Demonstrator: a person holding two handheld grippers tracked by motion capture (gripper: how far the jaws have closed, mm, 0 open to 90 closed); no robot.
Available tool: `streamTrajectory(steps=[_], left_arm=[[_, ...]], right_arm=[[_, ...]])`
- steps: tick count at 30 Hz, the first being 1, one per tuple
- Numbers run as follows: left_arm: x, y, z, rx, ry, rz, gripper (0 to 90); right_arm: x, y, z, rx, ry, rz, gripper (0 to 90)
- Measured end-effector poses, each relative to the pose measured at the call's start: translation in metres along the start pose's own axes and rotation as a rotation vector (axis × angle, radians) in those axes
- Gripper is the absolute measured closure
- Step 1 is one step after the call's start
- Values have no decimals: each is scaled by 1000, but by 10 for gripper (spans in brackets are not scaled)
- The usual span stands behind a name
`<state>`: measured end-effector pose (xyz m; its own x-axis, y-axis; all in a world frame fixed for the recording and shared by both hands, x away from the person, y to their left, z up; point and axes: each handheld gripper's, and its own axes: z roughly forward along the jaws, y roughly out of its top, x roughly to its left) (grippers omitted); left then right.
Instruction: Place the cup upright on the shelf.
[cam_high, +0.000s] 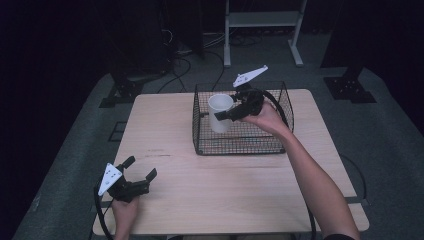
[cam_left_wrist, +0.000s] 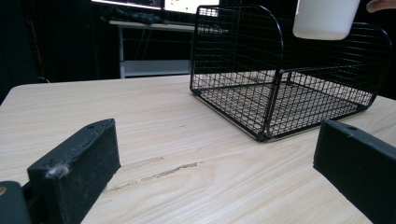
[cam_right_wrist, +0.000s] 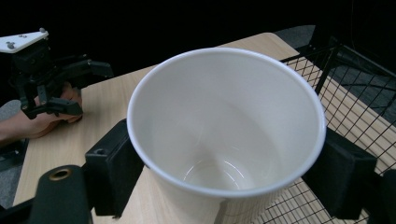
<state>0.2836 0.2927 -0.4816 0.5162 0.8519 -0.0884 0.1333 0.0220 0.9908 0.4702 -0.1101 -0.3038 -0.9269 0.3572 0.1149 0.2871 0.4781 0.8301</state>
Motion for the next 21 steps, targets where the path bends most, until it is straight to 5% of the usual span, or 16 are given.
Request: streamTrajectory(steps=[10, 21], left_arm=[[0, 0, 0, -1, 0, -1, 0], [0, 0, 0, -4, 0, -5, 0]], right_arm=[[-13, 8, 10, -8, 0, 16, 191], [-36, -6, 29, 6, 10, 73, 191]])
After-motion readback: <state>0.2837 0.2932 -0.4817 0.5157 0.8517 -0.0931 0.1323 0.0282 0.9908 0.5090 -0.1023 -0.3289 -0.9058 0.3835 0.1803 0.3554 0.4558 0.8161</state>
